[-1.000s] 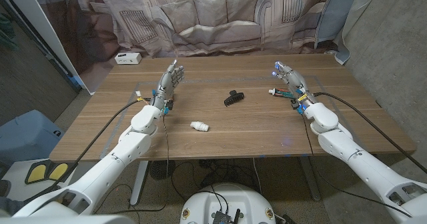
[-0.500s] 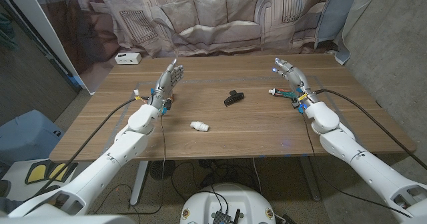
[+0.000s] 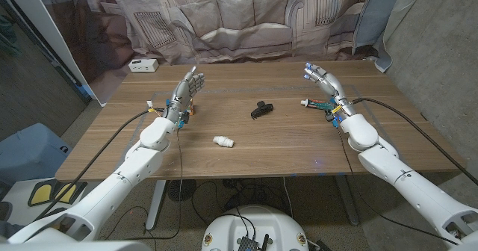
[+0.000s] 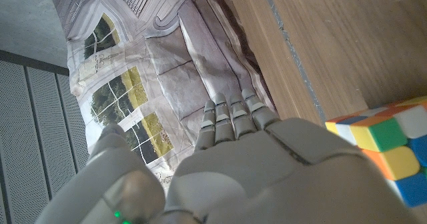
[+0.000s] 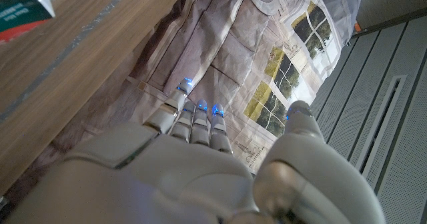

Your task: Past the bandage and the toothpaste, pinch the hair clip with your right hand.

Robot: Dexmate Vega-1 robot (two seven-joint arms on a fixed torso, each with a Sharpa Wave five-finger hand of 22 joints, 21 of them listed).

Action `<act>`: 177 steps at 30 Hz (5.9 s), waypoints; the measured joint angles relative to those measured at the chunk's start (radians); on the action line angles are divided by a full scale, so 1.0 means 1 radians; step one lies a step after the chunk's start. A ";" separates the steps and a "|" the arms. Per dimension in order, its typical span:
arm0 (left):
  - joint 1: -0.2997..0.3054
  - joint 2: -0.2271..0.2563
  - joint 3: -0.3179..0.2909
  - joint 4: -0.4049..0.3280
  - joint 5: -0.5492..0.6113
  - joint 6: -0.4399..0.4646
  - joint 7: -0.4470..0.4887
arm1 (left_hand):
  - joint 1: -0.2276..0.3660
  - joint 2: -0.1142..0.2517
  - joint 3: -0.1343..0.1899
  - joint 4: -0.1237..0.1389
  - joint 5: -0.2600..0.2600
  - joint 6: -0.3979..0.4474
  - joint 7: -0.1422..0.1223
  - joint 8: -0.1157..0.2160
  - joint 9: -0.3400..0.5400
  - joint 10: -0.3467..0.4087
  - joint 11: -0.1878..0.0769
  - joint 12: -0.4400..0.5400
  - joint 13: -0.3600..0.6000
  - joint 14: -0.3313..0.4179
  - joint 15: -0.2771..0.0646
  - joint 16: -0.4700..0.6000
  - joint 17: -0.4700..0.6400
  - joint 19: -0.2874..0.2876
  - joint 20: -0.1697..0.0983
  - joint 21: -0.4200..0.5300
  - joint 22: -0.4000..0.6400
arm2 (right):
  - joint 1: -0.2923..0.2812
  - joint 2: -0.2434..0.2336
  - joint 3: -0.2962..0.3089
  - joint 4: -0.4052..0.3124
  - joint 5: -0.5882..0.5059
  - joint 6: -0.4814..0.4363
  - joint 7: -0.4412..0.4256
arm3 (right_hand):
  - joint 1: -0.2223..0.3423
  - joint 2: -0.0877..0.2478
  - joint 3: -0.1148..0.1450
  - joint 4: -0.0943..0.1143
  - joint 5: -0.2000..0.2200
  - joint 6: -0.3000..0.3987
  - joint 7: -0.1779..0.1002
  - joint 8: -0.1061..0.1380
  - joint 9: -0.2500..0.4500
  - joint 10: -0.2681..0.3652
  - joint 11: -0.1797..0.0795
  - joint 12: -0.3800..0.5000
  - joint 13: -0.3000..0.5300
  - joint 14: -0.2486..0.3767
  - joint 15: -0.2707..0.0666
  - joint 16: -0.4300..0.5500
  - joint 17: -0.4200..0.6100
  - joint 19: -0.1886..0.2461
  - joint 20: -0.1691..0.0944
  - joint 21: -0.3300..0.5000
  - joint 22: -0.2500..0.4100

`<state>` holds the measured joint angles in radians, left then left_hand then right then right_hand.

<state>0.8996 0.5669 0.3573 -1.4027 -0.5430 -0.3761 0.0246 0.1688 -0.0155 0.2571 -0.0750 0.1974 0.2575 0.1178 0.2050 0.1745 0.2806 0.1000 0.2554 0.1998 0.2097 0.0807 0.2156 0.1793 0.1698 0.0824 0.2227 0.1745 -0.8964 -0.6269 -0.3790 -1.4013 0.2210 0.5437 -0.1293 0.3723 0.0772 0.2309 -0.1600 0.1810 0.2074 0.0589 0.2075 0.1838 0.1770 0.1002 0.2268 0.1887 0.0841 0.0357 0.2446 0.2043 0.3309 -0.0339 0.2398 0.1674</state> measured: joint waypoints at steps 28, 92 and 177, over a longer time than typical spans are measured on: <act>0.041 0.025 -0.008 -0.055 0.019 -0.002 0.024 | 0.000 0.000 0.000 0.000 0.000 0.023 0.002 0.000 0.000 0.005 -0.005 0.000 0.000 0.007 -0.004 -0.005 0.000 0.005 0.005 -0.006 0.000 | -0.019 -0.070 0.002 -0.113 -0.294 -0.094 -0.163 | 0.061 0.004 0.025 -0.008 0.000 0.000 -0.047 -0.004 0.005 0.030 -0.074 -0.006 0.000 0.014 -0.014 -0.006 0.000 0.005 -0.005 -0.023 0.000; 0.080 0.044 -0.021 -0.091 0.030 0.034 0.057 | 0.007 0.007 0.000 -0.008 0.000 0.020 0.004 -0.020 0.005 -0.001 -0.004 -0.027 0.000 0.002 0.003 -0.027 0.000 -0.026 0.036 -0.027 0.000 | 0.031 -0.256 -0.076 -0.374 -0.655 -0.457 -0.189 | 0.319 -0.070 0.103 -0.024 0.004 0.003 -0.190 -0.016 0.005 0.016 -0.206 -0.035 0.005 -0.099 0.001 -0.046 -0.005 -0.144 0.227 -0.050 0.003; 0.086 0.055 -0.028 -0.115 0.011 0.037 0.048 | 0.069 0.143 0.087 -0.020 -0.017 0.023 0.023 -0.019 0.002 0.007 0.007 -0.028 0.001 -0.001 0.014 -0.027 0.000 -0.029 0.033 -0.027 0.000 | 0.250 -0.255 -0.280 -0.469 -1.015 -0.579 0.348 | 0.406 -0.120 0.122 0.004 0.004 0.030 -0.213 0.000 0.014 0.077 -0.256 -0.019 0.005 -0.052 -0.005 -0.019 -0.006 -0.032 0.254 -0.040 0.005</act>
<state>0.9861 0.6222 0.3291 -1.5179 -0.5320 -0.3388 0.0724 0.2383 0.1277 0.3440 -0.0952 0.1808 0.2806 0.1411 0.1857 0.1767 0.2878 0.1072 0.2273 0.2003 0.2091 0.0947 0.1885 0.1790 0.1408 0.1149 0.1956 0.1743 -0.6468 -0.8824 -0.6594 -1.8699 -0.7936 -0.0355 0.2189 0.7782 -0.0432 0.3532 -0.1556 0.1855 0.2377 -0.1537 0.2076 0.1979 0.2538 -0.1555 0.2079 0.1932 0.0324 0.0304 0.2252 0.1980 0.2986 0.2198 0.1996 0.1721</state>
